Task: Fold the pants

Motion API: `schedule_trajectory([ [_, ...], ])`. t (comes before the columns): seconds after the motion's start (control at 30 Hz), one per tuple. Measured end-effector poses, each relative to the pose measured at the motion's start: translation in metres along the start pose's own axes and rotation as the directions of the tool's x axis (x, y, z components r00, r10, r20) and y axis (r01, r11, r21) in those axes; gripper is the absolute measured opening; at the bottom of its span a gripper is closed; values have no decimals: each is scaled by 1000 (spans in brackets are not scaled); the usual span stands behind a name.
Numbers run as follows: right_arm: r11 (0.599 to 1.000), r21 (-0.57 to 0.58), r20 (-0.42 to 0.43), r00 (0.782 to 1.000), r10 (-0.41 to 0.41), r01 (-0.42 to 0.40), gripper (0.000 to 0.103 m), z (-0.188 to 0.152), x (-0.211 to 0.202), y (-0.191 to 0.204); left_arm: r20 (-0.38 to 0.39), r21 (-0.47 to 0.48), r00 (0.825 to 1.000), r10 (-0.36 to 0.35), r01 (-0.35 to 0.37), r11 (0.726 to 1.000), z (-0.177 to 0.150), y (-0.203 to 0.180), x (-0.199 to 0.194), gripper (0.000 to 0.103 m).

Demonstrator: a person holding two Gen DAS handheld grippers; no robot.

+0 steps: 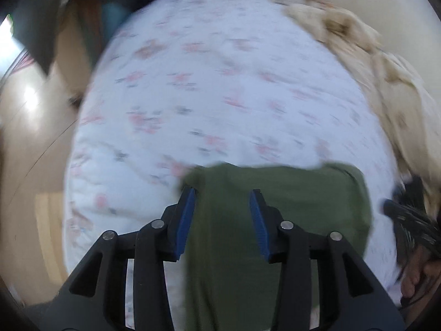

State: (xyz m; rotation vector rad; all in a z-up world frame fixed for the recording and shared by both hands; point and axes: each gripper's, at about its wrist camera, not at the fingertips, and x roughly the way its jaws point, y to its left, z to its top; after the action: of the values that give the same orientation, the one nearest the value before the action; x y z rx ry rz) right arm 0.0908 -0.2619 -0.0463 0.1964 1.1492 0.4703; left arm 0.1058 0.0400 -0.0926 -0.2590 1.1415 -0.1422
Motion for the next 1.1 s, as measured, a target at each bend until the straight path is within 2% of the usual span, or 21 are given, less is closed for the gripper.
schedule_trajectory([
  [0.03, 1000, -13, -24, 1000, 12, -12, 8, -4, 8, 8, -16, 20, 1000, -22, 23, 1000, -7, -8, 3, 37],
  [0.13, 998, -42, -83, 996, -45, 41, 8, -13, 35, 18, -120, 21, 992, -33, 36, 999, -27, -18, 32, 37],
  [0.2, 994, -44, -120, 987, -104, 100, 4, -17, 49, 11, -177, 19, 984, 7, -4, 1000, -40, -17, 49, 41],
  [0.27, 991, 19, -165, 978, -126, 131, 4, -24, 51, -10, -232, 40, 971, 62, -54, 998, -51, -10, 54, 41],
  [0.33, 988, 81, -189, 975, -117, 134, 4, -34, 41, -29, -242, 58, 962, 127, -116, 992, -55, -1, 48, 41],
  [0.37, 987, 95, -187, 976, -112, 131, 9, -36, 35, -33, -223, 39, 964, 142, -137, 990, -56, 7, 39, 41],
  [0.4, 985, 104, -183, 977, -114, 134, 8, -39, 28, -36, -204, 10, 970, 132, -133, 991, -55, 14, 31, 43],
  [0.43, 984, 122, -151, 982, -111, 130, 8, -41, 16, -41, -189, -28, 976, 108, -115, 993, -55, 22, 23, 54],
  [0.47, 983, 145, -116, 989, -96, 112, 8, -40, 6, -46, -171, -72, 982, 81, -95, 993, -55, 30, 15, 71],
  [0.53, 981, 181, -60, 996, -60, 70, 11, -38, -7, -56, -131, -147, 989, 69, -88, 985, -58, 46, 5, 90],
  [0.57, 980, 196, -29, 999, -38, 43, 30, -39, -12, -59, -109, -194, 992, 60, -80, 978, -60, 55, 1, 92],
  [0.6, 979, 202, -22, 1000, -21, 25, 74, -39, -13, -61, -98, -232, 994, 44, -66, 970, -61, 62, 2, 92],
  [0.63, 978, 211, -23, 1000, 3, 2, 93, -41, -10, -64, -102, -262, 995, 24, -50, 964, -64, 68, 3, 93],
  [0.67, 977, 211, -27, 999, 22, -15, 103, -43, -6, -65, -116, -285, 993, 1, -34, 958, -67, 73, 8, 94],
  [0.77, 981, 179, -96, 991, 96, -77, 103, -43, 19, -57, -162, -296, 986, -34, -15, 955, -79, 68, 21, 97],
  [0.87, 987, 153, -167, 983, 76, -51, 103, -46, 46, -56, -200, -275, 977, -76, 19, 961, -83, 53, 35, 97],
  [1.0, 978, 209, -223, 973, 56, -9, 103, -49, 82, -73, -218, -174, 976, -22, -17, 985, -90, 39, 49, 98],
  [1.1, 976, 219, -221, 974, 54, -5, 103, -50, 92, -76, -182, -167, 983, -27, -4, 986, -85, 38, 51, 98],
])
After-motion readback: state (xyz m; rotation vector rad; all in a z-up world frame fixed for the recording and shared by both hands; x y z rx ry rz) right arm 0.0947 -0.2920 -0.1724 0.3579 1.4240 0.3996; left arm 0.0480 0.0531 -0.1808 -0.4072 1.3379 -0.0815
